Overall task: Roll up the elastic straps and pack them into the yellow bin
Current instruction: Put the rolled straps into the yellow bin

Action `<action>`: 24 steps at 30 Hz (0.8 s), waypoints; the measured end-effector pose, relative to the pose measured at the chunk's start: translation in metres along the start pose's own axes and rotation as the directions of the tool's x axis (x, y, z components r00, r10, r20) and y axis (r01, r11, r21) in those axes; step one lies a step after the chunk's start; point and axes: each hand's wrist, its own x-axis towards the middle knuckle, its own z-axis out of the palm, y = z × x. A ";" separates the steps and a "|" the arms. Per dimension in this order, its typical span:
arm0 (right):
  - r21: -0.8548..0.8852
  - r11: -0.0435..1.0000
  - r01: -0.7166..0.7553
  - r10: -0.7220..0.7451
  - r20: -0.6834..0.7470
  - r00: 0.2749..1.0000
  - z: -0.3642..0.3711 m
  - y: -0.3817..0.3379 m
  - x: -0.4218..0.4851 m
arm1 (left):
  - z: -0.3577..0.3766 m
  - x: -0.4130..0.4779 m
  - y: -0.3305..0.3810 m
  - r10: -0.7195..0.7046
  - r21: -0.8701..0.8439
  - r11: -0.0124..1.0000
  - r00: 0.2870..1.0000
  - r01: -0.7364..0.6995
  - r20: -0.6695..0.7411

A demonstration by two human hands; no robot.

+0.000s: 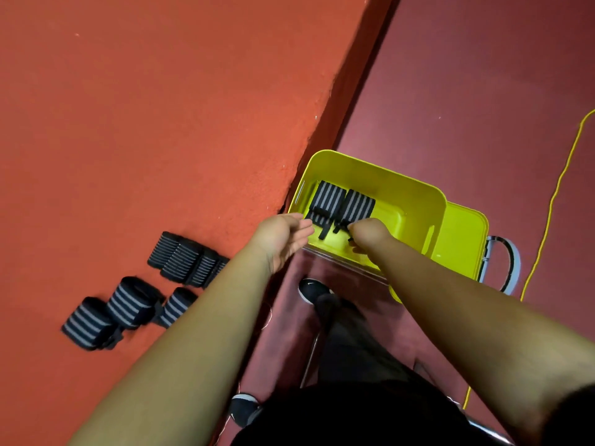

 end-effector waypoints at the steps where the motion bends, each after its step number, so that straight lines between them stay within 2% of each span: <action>1: -0.005 0.999 0.037 -0.037 0.005 0.999 0.004 -0.006 -0.009 | -0.008 -0.010 -0.001 0.001 -0.013 1.000 1.000 -0.001 -0.003; 5: -0.012 0.986 0.168 -0.167 0.025 0.986 0.034 -0.026 -0.048 | -0.046 -0.048 -0.009 0.008 -0.033 0.999 1.000 -0.008 -0.013; 9: -0.120 0.931 0.344 -0.343 0.032 0.939 0.084 -0.047 -0.087 | -0.098 -0.085 -0.020 0.032 -0.083 0.996 0.993 -0.042 -0.115; 13: -0.229 0.845 0.484 -0.445 0.201 0.873 0.148 -0.060 -0.129 | -0.154 -0.114 -0.044 0.072 -0.065 0.994 0.961 -0.093 -0.268; 17: -0.323 0.786 0.527 -0.369 0.438 0.820 0.216 -0.051 -0.151 | -0.211 -0.133 -0.077 0.070 -0.150 0.977 0.899 -0.148 -0.431; 20: -0.474 0.726 0.498 -0.208 0.539 0.816 0.263 -0.025 -0.158 | -0.254 -0.142 -0.110 0.013 -0.260 0.949 0.848 -0.176 -0.530; 22: -0.589 0.624 0.514 -0.164 0.545 0.822 0.289 -0.008 -0.159 | -0.281 -0.147 -0.131 -0.032 -0.310 0.933 0.816 -0.183 -0.577; 24: -0.698 0.468 0.542 -0.202 0.513 0.835 0.309 0.006 -0.160 | -0.304 -0.147 -0.149 -0.077 -0.347 0.921 0.792 -0.175 -0.606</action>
